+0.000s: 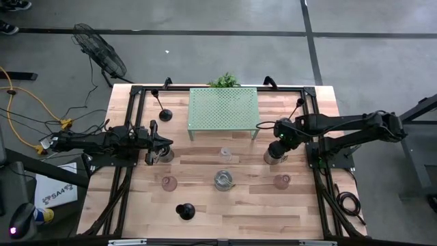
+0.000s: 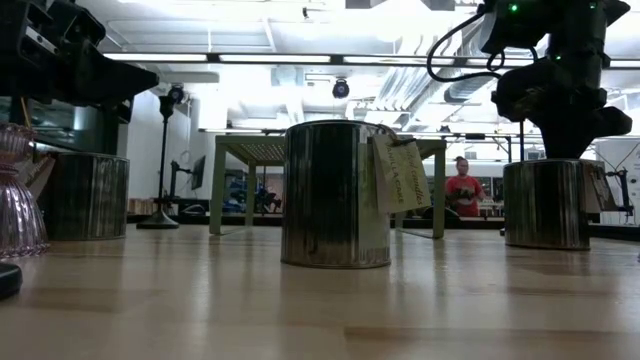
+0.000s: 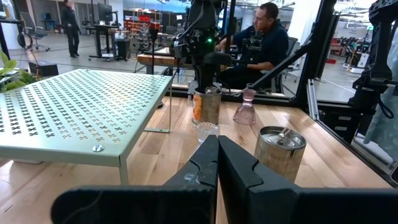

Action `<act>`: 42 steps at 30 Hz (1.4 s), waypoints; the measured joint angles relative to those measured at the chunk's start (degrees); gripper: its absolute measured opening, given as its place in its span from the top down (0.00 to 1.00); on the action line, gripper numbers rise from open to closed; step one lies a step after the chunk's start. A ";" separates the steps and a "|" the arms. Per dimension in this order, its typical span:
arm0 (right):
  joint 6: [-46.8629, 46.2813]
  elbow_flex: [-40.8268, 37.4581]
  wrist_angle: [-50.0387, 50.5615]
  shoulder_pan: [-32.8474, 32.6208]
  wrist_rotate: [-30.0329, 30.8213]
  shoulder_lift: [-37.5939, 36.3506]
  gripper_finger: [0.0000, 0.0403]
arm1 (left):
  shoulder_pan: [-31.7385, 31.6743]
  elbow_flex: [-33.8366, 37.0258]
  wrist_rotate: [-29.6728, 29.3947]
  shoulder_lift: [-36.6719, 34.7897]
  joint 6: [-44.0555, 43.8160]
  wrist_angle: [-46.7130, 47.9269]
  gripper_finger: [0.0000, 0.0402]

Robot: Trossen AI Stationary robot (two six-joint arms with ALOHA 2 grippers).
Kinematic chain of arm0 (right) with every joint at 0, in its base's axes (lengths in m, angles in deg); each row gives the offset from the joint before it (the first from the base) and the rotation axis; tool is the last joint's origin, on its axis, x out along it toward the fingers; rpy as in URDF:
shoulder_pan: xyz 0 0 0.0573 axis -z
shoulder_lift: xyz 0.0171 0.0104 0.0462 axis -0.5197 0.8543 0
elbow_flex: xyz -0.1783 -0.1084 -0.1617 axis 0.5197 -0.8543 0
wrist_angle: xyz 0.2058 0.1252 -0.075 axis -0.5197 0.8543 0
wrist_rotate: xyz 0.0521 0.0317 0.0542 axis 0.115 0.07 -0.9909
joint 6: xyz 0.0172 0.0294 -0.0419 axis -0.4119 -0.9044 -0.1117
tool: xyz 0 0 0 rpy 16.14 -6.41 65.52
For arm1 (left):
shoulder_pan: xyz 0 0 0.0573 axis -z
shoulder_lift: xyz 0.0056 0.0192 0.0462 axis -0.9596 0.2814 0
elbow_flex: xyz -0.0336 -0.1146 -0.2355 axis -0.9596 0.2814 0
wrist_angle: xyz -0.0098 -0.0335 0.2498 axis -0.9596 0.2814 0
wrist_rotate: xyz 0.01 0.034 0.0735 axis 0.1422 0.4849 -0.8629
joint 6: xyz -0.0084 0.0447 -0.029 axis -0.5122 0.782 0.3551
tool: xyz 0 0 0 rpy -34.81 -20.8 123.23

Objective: Pick & Place candle stick holders
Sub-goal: Put the top right silver scented candle on the shelf

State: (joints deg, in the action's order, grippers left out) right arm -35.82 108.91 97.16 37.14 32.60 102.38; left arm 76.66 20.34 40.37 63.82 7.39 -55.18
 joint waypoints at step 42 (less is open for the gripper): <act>5.80 4.49 0.43 2.91 -1.09 0.29 0.99 | 0.02 0.00 0.00 0.01 0.00 0.01 1.00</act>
State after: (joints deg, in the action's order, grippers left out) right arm -30.01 113.40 97.59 40.05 31.51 102.67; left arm 76.69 20.34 40.37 63.83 7.39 -55.16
